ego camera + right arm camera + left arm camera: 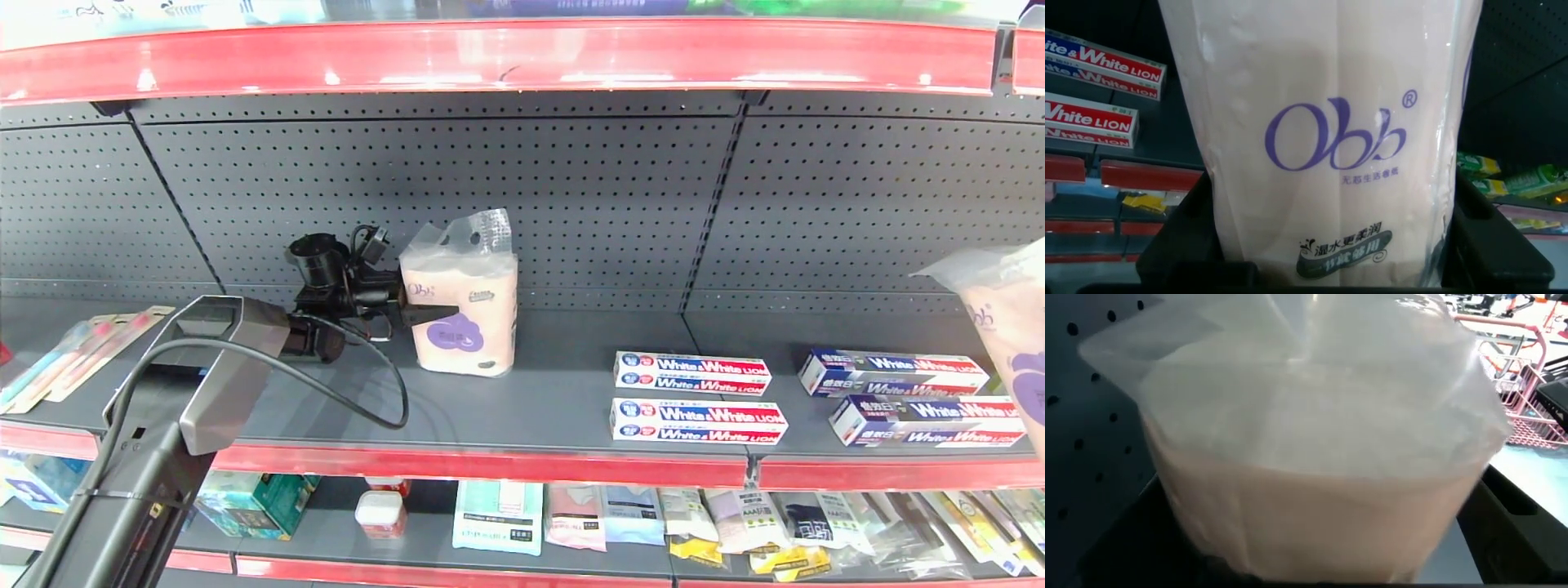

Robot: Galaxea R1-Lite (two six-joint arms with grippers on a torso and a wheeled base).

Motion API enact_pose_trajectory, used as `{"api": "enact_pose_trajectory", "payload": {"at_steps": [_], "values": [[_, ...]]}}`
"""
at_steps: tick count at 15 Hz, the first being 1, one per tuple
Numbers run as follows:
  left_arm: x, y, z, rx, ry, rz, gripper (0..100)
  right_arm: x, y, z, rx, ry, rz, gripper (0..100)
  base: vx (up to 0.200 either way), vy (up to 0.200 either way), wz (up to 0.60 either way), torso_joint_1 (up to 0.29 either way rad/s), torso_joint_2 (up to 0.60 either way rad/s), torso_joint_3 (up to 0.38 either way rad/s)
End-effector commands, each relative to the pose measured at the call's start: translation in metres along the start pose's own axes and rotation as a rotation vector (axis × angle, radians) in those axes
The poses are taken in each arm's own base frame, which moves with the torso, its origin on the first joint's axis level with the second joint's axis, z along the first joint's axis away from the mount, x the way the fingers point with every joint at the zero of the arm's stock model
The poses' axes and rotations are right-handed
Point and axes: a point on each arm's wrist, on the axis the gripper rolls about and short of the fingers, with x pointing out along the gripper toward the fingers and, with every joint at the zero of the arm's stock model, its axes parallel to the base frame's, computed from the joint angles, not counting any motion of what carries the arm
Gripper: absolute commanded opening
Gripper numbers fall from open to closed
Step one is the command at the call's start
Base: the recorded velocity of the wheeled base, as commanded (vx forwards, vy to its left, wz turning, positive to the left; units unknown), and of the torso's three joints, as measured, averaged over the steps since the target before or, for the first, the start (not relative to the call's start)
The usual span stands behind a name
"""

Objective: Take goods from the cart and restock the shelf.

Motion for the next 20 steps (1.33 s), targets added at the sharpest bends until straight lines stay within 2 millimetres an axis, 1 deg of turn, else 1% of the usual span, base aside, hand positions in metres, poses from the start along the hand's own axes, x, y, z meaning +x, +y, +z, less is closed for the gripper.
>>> {"api": "enact_pose_trajectory", "payload": {"at_steps": [1,3,4,7,8,9,11,13,15,17,18,20], "values": [[0.000,0.000,0.002,0.025,-0.004,0.000,0,0.000,0.000,0.000,0.000,0.002,0.001,0,0.000,0.000,0.00,0.000,0.00,0.000],[0.003,-0.001,0.002,0.023,-0.007,-0.008,0,0.000,0.001,-0.001,-0.001,0.004,0.002,0,0.000,0.000,0.00,0.000,0.00,0.000],[0.005,-0.002,0.005,0.010,-0.010,-0.006,0,0.000,0.001,-0.001,-0.001,0.003,0.003,0,0.000,0.000,0.00,0.000,0.00,0.000],[0.002,-0.002,0.009,0.036,-0.017,0.008,0,0.000,0.001,-0.001,-0.001,0.003,0.003,0,0.000,0.000,0.00,0.000,0.00,0.000],[0.002,-0.002,0.008,0.036,-0.023,0.032,0,0.000,0.001,-0.001,-0.001,0.002,0.004,0,0.000,0.000,0.00,0.000,0.00,0.000],[0.002,0.000,0.009,0.035,-0.037,0.093,0,0.000,0.001,-0.001,-0.001,0.002,0.004,0,0.000,0.000,0.00,0.000,0.00,0.000],[0.002,0.000,0.010,0.036,-0.043,0.116,0,0.001,0.000,0.000,-0.001,0.001,0.004,0,0.000,0.000,0.00,0.000,0.00,0.000],[0.002,0.001,0.014,0.040,-0.063,0.193,0,0.001,0.000,0.000,-0.001,0.002,0.004,0,0.000,0.000,0.00,0.000,0.00,0.000],[0.000,0.001,0.014,0.033,-0.067,0.220,0,0.002,0.001,0.000,-0.002,0.005,0.006,0,0.000,0.000,0.00,0.000,0.00,0.000],[-0.004,-0.011,0.029,-0.030,-0.060,0.226,0,0.003,0.001,0.000,0.000,0.007,0.007,0,0.000,0.000,0.00,0.000,0.00,0.000],[-0.004,-0.018,0.032,-0.057,-0.056,0.227,0,0.003,0.001,0.000,0.000,0.007,0.007,0,0.000,0.000,0.00,0.000,0.00,0.000],[-0.006,-0.025,0.029,-0.032,-0.063,0.224,0,0.003,0.001,0.000,0.001,0.006,0.007,0,0.000,0.000,0.00,0.000,0.00,0.000]]}}
